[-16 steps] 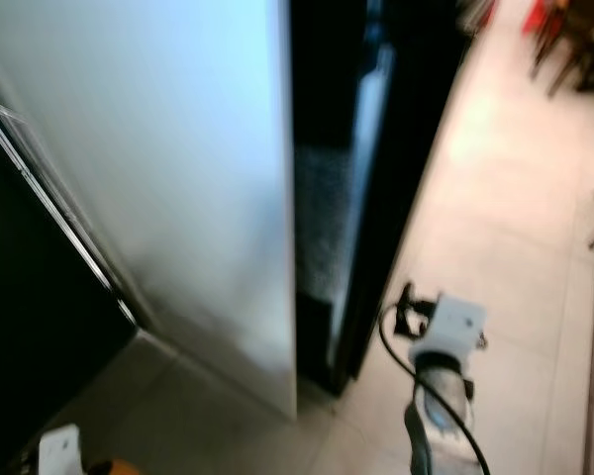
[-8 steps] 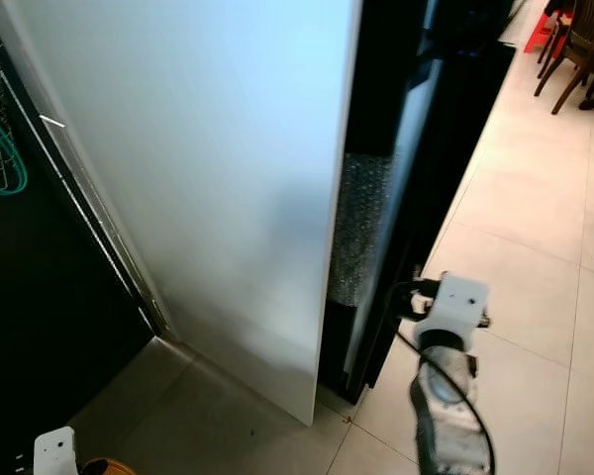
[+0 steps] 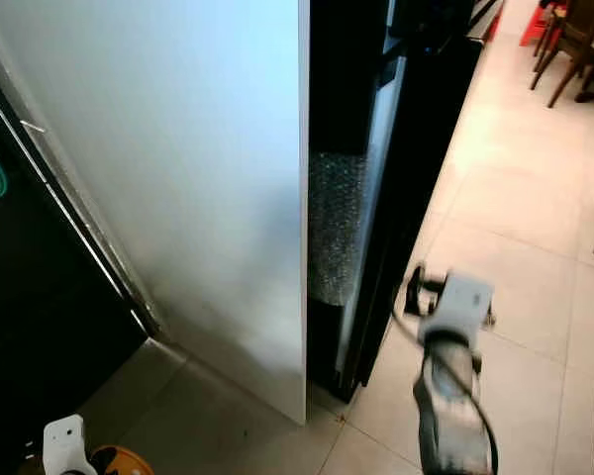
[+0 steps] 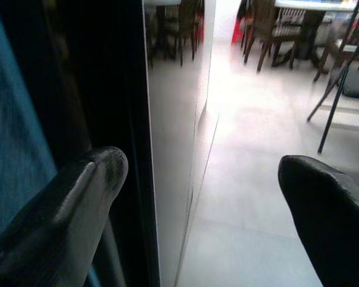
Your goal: Restocking fridge
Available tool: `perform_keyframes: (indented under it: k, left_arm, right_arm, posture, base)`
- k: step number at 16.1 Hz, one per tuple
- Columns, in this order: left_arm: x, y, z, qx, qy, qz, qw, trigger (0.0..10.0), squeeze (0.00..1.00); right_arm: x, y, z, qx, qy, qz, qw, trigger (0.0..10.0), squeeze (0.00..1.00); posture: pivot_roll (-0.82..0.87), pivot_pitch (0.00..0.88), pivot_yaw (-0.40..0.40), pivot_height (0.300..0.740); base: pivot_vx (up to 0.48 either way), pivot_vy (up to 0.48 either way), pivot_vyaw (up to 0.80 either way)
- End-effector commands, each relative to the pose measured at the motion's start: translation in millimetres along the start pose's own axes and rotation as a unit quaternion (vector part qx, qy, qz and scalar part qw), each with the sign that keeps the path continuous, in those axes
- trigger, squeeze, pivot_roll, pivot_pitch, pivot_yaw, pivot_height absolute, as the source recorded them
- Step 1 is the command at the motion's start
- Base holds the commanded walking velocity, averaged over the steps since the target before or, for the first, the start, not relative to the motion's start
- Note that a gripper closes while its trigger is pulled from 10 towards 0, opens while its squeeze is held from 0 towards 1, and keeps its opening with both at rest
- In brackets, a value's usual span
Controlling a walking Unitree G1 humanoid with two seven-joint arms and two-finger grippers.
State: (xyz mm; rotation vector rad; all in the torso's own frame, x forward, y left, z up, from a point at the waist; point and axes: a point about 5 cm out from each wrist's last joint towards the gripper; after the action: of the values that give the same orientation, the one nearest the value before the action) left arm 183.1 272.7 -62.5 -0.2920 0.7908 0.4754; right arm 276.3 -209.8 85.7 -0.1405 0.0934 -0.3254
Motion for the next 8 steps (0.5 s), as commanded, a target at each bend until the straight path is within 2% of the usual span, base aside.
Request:
perform_keyframes:
  k: [1,3,4,5,7,8]
  left_arm:
    - [-0.2,2.8,0,0.004,0.004,0.003,1.0,10.0,0.0]
    - [0.0,1.5,0,0.01,0.005,0.0,1.0,10.0,0.0]
    - [0.2,0.0,0,0.012,0.006,-0.001,1.0,10.0,0.0]
    - [0.3,-2.4,-1,0.012,0.007,-0.003,1.0,10.0,0.0]
    - [0.5,-5.3,-2,0.011,0.009,-0.005,1.0,10.0,0.0]
    - [0.5,-5.7,-3,0.013,0.012,-0.004,1.0,10.0,0.0]
  right_arm:
    - [-8.7,-9.0,-10,-0.006,0.015,-0.006,1.0,10.0,0.0]
    - [-28.7,-33.9,-55,-0.042,0.098,-0.019,0.994,10.0,0.0]
    - [-36.6,-45.2,-79,-0.052,0.144,-0.027,0.988,10.0,0.0]
    - [-46.9,-52.8,-111,-0.052,0.215,-0.012,0.975,10.0,0.0]
    - [-58.5,-55.3,-133,-0.066,0.264,0.007,0.962,10.0,0.0]
    - [-57.5,-54.5,-131,-0.055,0.258,0.0,0.965,10.0,0.0]
  posture:
    - [-0.05,0.0,0.025,0.74]
    - [-0.07,0.0,0.025,0.74]
    - [-0.07,0.0,0.024,0.74]
    - [-0.07,0.0,0.02,0.74]
    - [-0.05,0.0,0.015,0.74]
    - [-0.05,0.0,0.011,0.74]
  base:
    - [0.0,0.0,0.0]
    - [0.0,0.0,0.0]
    - [0.0,0.0,0.0]
    - [0.0,0.0,0.0]
    - [0.0,0.0,0.0]
    - [0.0,0.0,0.0]
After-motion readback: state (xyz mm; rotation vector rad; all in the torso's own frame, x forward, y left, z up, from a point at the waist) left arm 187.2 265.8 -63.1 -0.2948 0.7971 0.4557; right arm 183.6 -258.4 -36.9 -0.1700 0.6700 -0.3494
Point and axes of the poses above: a point about 5 cm out from each wrist's last joint towards the gripper, its own x axis pointing out of the wrist towards the gripper, its own z axis along the axis of the wrist's last joint, y = z × x, and after that the axes turned 10 degrees about -x, right-handed
